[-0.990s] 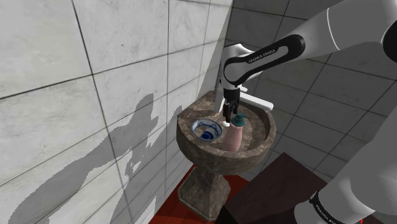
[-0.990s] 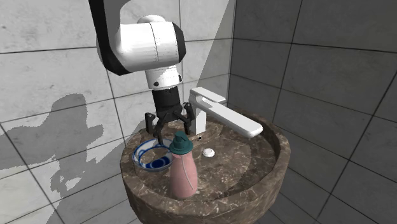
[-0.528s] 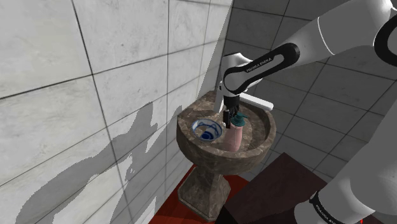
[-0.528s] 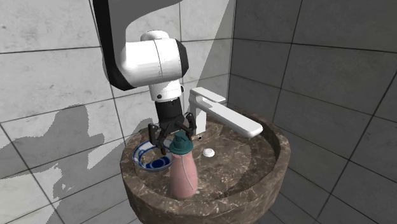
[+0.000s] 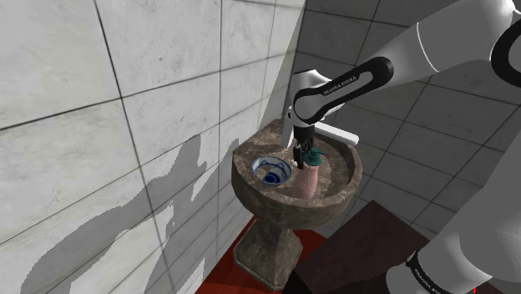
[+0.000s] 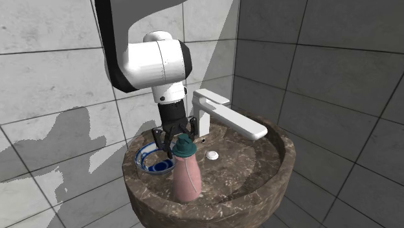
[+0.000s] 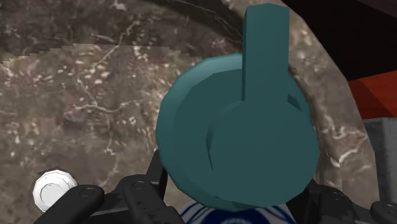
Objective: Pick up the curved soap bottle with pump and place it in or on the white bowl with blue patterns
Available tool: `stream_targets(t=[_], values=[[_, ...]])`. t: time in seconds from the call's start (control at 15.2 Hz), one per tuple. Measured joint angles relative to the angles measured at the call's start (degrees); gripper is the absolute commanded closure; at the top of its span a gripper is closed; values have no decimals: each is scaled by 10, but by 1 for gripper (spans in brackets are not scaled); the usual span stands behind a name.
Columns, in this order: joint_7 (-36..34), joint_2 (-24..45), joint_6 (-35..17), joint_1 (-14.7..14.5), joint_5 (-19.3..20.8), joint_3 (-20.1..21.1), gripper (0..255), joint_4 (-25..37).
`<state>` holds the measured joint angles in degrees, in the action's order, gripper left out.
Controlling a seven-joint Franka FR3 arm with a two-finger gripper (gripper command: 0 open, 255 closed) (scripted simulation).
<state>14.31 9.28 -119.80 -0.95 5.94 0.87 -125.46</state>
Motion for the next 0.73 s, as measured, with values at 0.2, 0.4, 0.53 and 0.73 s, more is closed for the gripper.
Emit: stream_targets(t=[0.2,0.4,0.53,0.73], values=[[0,0,0,0,0,0,255,0],[0,0,0,0,0,0,255,0],[0,0,0,0,0,0,255,0],[1,-9,15,0,-1,1,255,6]])
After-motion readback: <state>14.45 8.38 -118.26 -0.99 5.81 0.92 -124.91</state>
